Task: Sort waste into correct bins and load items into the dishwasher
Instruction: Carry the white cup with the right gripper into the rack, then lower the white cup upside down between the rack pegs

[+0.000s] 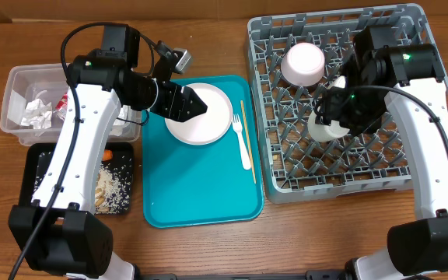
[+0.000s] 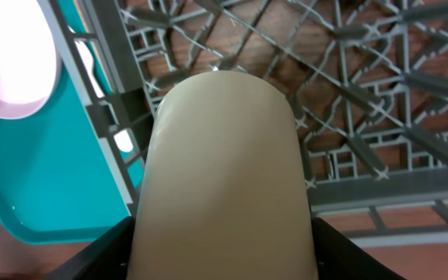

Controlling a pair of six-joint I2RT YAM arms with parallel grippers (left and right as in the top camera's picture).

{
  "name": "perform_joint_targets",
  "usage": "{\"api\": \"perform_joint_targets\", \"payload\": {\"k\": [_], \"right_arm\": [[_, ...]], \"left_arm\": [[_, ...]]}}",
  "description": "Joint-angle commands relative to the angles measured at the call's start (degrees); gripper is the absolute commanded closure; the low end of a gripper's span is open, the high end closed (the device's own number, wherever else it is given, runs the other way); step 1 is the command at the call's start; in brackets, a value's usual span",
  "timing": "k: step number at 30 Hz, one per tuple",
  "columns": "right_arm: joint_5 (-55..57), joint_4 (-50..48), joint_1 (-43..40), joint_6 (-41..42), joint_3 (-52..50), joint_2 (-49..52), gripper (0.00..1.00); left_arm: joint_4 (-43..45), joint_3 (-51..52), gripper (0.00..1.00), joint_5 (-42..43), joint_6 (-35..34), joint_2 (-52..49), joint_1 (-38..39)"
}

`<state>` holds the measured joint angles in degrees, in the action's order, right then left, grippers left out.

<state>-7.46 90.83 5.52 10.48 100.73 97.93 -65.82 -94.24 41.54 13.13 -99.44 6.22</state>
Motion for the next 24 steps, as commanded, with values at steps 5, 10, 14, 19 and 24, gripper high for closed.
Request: {"api": "perform_joint_targets", "payload": {"k": [5,10,14,19,24], "right_arm": [[1.0,2.4,0.3,1.6,1.6,-1.4,0.87],[1.5,2.8,0.3,1.6,1.6,-1.4,0.87],[1.4,2.7,0.3,1.6,0.3,-1.4,0.90],[1.5,1.4,0.3,1.6,-3.8,-1.4,0.90],[1.4,0.6,0.3,1.6,-5.4,-1.4,0.90]], "left_arm": [[-0.2,-0.4,0.00,-0.2,-0.5,-0.5,-0.2],[-0.2,-0.4,0.00,-0.2,-0.5,-0.5,-0.2],[-0.2,-0.4,0.00,-0.3,-0.5,-0.5,-0.2],[-0.2,-0.4,0.00,-6.3,-0.5,-0.5,-0.2],[-0.2,-0.4,0.00,-16.6,-0.5,-0.5,-0.2]]}}
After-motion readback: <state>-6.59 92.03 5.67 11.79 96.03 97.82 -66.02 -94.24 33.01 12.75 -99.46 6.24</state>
